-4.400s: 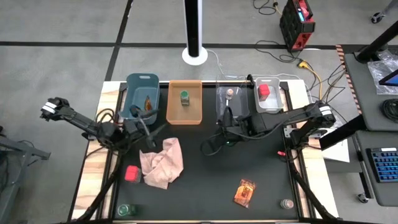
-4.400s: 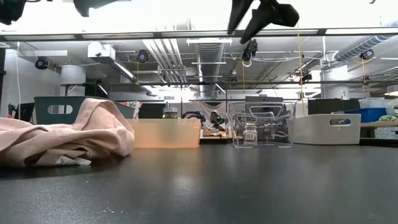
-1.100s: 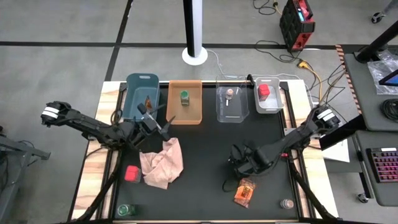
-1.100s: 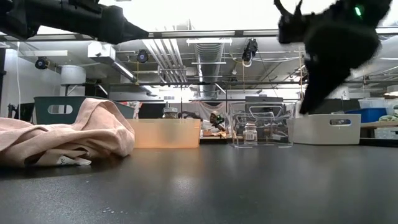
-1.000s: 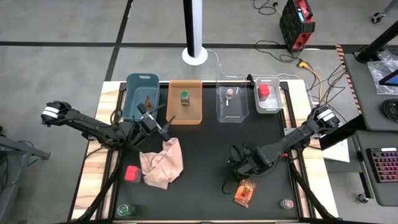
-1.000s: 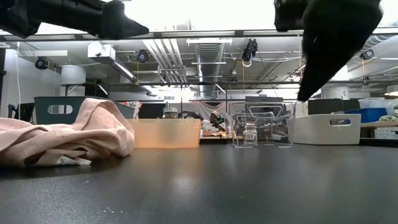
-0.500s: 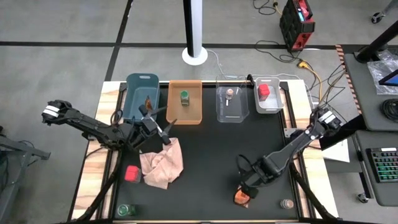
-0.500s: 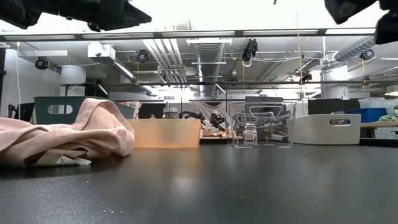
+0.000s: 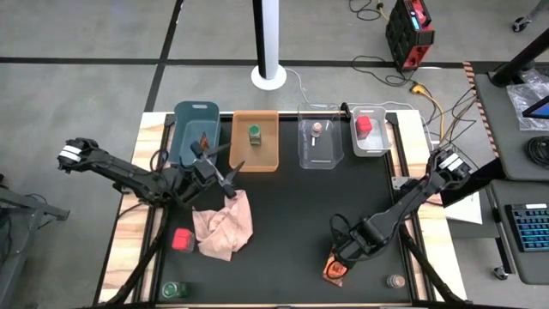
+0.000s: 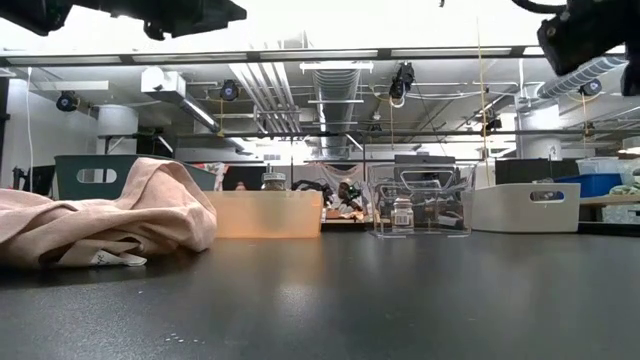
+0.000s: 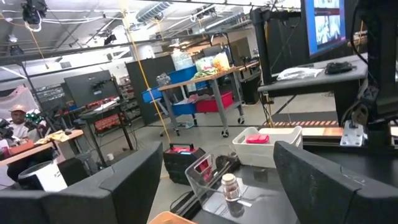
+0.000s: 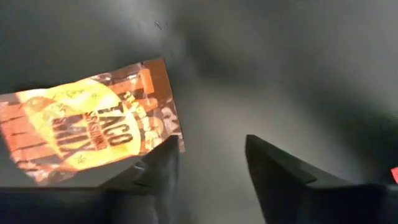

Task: Sort spices by type
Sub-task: Put the orange seasoning pack into the blue bin

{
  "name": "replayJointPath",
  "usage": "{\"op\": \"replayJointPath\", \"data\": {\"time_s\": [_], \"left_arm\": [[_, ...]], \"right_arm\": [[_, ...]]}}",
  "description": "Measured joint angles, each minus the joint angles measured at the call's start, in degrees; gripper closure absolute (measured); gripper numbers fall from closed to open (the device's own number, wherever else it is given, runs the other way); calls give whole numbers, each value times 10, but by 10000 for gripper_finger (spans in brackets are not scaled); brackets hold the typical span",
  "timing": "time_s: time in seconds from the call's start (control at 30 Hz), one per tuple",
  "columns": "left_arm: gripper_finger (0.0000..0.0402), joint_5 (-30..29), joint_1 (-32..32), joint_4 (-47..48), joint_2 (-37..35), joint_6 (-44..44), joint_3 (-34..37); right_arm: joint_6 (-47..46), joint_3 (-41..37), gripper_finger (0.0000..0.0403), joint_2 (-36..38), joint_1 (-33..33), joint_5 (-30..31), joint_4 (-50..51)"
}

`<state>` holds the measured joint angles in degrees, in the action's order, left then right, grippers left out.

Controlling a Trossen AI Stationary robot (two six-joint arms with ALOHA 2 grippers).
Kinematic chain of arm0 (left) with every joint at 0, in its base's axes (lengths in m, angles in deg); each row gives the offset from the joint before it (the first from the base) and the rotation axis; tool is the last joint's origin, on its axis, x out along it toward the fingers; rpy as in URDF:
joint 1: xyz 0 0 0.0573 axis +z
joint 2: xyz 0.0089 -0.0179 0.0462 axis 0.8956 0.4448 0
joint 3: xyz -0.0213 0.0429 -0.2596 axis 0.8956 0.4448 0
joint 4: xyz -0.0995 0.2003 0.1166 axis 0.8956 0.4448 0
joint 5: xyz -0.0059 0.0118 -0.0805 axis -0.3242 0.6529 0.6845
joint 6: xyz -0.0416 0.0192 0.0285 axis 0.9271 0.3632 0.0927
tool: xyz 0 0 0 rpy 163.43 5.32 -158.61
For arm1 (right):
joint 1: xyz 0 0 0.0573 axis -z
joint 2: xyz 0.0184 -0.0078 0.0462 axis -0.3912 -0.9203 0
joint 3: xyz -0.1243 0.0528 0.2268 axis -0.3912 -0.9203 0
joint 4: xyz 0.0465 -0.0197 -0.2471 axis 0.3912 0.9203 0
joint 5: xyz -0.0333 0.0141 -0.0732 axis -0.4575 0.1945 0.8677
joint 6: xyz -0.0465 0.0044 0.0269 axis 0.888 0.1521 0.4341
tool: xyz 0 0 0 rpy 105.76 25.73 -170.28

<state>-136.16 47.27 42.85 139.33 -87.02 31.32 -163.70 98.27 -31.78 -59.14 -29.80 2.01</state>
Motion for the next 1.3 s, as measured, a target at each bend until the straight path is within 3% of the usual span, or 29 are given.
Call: {"op": "replayJointPath", "data": {"time_s": [0.27, 0.47, 0.7, 0.97, 1.17, 1.23, 1.3], "left_arm": [[111, 0, 0, -1, 0, 0, -37], [111, 0, 0, 0, 0, 0, -73], [111, 0, 0, 3, 0, 0, -128], [111, 0, 0, 5, 0, 0, -206], [111, 2, 0, 6, 0, 10, -269], [111, 9, -2, 17, 1, 96, -293], [111, 0, -13, 121, -11, 134, -312]], "right_arm": [[-21, -77, 147, 0, 0, -3, -115], [-62, -177, 138, -1, 0, -3, -259], [-25, -200, 198, -28, 2, 14, -273], [70, -197, 376, -21, 21, 34, -256], [108, -196, 391, -8, 38, 33, -249], [118, -196, 393, -5, 41, 38, -250], [132, -194, 394, -4, 40, 50, -247]]}}
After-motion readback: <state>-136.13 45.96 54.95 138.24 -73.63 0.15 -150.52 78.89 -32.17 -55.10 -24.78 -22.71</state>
